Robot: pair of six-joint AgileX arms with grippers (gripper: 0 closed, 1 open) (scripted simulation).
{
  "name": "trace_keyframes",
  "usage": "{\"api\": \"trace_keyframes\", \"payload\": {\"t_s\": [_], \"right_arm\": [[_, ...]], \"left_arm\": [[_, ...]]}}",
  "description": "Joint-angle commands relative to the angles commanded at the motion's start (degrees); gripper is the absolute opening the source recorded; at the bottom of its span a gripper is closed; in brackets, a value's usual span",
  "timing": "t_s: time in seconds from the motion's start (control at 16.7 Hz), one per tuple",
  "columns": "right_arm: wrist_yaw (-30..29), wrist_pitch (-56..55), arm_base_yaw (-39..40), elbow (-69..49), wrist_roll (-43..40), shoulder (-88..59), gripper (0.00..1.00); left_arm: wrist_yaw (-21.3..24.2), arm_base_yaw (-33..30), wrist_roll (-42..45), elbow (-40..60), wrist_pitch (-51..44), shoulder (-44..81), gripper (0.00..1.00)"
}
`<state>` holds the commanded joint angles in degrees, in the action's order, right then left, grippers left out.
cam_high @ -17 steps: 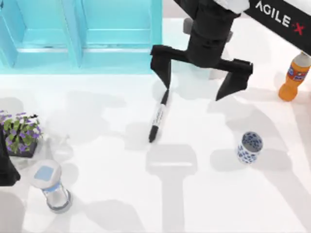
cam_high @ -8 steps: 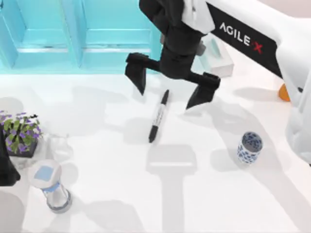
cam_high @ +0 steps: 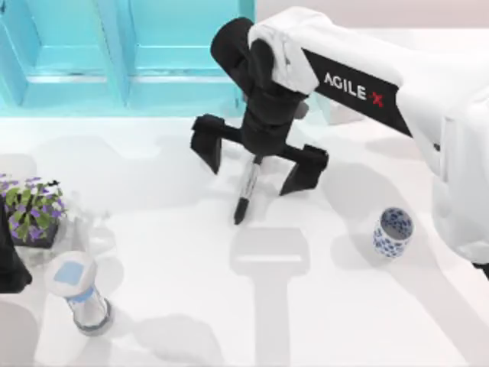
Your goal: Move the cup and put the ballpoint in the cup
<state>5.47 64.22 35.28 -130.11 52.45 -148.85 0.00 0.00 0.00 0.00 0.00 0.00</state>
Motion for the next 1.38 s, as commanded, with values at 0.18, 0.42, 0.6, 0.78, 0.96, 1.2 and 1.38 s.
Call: {"api": "trace_keyframes", "payload": {"t_s": [0.18, 0.42, 0.6, 0.78, 0.96, 1.2, 1.38], "right_arm": [[-0.1, -4.8, 0.4, 3.1, 0.4, -1.7, 1.00], [-0.1, -5.5, 0.5, 3.5, 0.5, -1.9, 1.00], [-0.1, -5.5, 0.5, 3.5, 0.5, -1.9, 0.85], [-0.1, -5.5, 0.5, 3.5, 0.5, -1.9, 0.62], [-0.1, -5.5, 0.5, 3.5, 0.5, -1.9, 0.40], [-0.1, -5.5, 0.5, 3.5, 0.5, -1.9, 0.10], [-0.1, -5.5, 0.5, 3.5, 0.5, -1.9, 0.00]], "left_arm": [[0.0, 0.0, 0.0, 0.0, 0.0, 0.0, 1.00], [0.0, 0.0, 0.0, 0.0, 0.0, 0.0, 1.00], [0.0, 0.0, 0.0, 0.0, 0.0, 0.0, 1.00], [0.0, 0.0, 0.0, 0.0, 0.0, 0.0, 1.00], [0.0, 0.0, 0.0, 0.0, 0.0, 0.0, 1.00], [0.0, 0.0, 0.0, 0.0, 0.0, 0.0, 1.00], [0.0, 0.0, 0.0, 0.0, 0.0, 0.0, 1.00]]}}
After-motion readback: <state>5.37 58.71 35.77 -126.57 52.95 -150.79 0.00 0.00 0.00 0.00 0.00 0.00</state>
